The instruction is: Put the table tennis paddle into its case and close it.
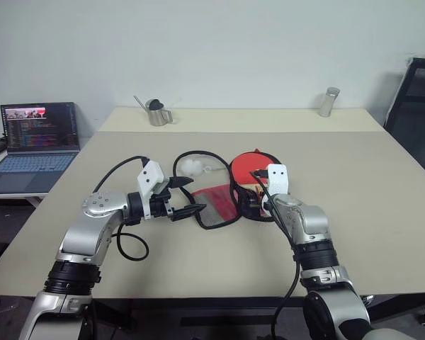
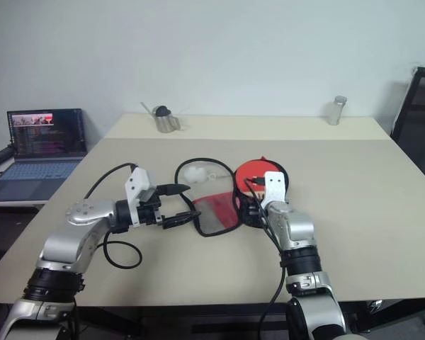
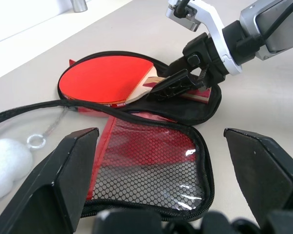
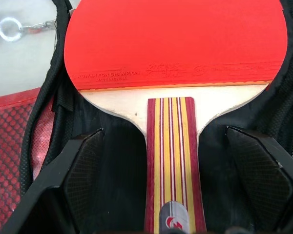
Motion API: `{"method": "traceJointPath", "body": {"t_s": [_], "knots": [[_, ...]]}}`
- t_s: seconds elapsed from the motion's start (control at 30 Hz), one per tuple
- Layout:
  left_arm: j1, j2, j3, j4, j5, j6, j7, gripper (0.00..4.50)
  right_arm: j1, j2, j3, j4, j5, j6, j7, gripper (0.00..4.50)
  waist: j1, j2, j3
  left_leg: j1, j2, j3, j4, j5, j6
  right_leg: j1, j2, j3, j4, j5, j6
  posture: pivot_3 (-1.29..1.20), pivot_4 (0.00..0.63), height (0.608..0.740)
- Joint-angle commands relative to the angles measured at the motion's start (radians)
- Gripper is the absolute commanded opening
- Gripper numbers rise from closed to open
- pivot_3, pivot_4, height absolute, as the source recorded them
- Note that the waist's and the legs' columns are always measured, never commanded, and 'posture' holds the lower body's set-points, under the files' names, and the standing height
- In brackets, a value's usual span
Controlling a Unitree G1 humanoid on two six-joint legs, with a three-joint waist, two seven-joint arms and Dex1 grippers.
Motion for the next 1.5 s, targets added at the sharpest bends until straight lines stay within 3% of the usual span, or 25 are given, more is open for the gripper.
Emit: {"method": "traceJointPath", "body": {"t_s": [0.03, 0.2, 0.4, 0.53, 0.73, 0.87, 1.1, 1.33, 1.5], "knots": [[-0.001, 0.006, 0.014, -0.045, -0.003, -0.013, 0.005, 4.50, 0.002, -0.003, 0.018, -0.035, -0.001, -0.014, 0.016, 4.43, 0.000, 0.000, 0.000, 0.000, 0.000, 0.000, 0.000, 0.000, 0.000, 0.000, 0.000, 0.000, 0.000, 0.000, 0.000, 0.00, 0.150, 0.740], [0.002, 0.006, 0.017, -0.045, -0.002, -0.014, 0.007, 4.50, 0.010, -0.009, 0.032, -0.054, 0.000, -0.010, 0.034, 4.43, 0.000, 0.000, 0.000, 0.000, 0.000, 0.000, 0.000, 0.000, 0.000, 0.000, 0.000, 0.000, 0.000, 0.000, 0.000, 0.00, 0.150, 0.740], [0.015, -0.004, 0.039, -0.049, -0.020, -0.005, 0.033, 4.50, 0.022, -0.066, 0.024, -0.304, 0.081, 0.151, 0.122, 4.43, 0.001, 0.000, 0.000, 0.000, 0.000, 0.000, 0.000, 0.000, 0.000, 0.000, 0.000, 0.000, 0.000, 0.000, 0.000, 0.00, 0.150, 0.740], [0.015, 0.000, 0.043, -0.038, -0.027, -0.005, 0.027, 4.50, 0.078, -0.188, 0.064, -0.523, 0.190, 0.337, 0.268, 4.43, 0.003, 0.000, 0.000, 0.000, 0.000, -0.001, 0.000, 0.000, 0.000, 0.000, 0.000, 0.000, 0.000, 0.000, 0.000, 0.00, 0.150, 0.740], [-0.007, -0.002, 0.037, 0.002, -0.016, -0.010, 0.011, 4.50, 0.099, -0.370, 0.039, -0.696, 0.349, 0.428, 0.466, 4.43, 0.002, 0.000, 0.000, 0.000, 0.000, -0.001, 0.001, 0.000, 0.000, 0.001, 0.000, -0.001, 0.000, 0.000, 0.000, 0.00, 0.150, 0.740], [-0.048, -0.025, 0.027, 0.076, 0.044, -0.052, 0.075, 4.50, 0.108, -0.507, 0.003, -0.784, 0.489, 0.416, 0.646, 4.43, 0.004, 0.000, 0.000, 0.000, 0.000, -0.001, 0.001, 0.000, 0.001, 0.001, 0.000, -0.001, 0.000, 0.000, 0.000, 0.00, 0.150, 0.740], [-0.075, -0.005, -0.005, 0.229, 0.165, -0.092, 0.132, 4.50, 0.113, -0.701, -0.085, -0.768, 0.547, 0.310, 0.769, 4.43, 0.004, -0.001, -0.001, 0.000, 0.000, -0.001, 0.001, 0.000, 0.001, 0.002, 0.000, -0.001, -0.001, 0.000, 0.000, 0.00, 0.150, 0.740], [-0.080, 0.051, 0.003, 0.355, 0.207, -0.101, 0.124, 4.50, 0.163, -0.783, -0.058, -0.774, 0.561, 0.222, 0.838, 4.43, 0.003, -0.001, -0.001, 0.000, 0.000, 0.000, 0.001, 0.000, 0.001, 0.002, 0.000, -0.001, -0.001, 0.000, 0.000, 0.00, 0.150, 0.740], [-0.120, 0.025, -0.026, 0.483, 0.255, -0.145, 0.149, 4.50, 0.175, -0.795, -0.045, -0.774, 0.560, 0.195, 0.828, 4.43, 0.007, -0.002, -0.001, 0.000, 0.000, -0.001, 0.002, 0.000, 0.001, 0.002, -0.001, -0.001, -0.001, 0.000, 0.001, 0.00, 0.150, 0.740]]}}
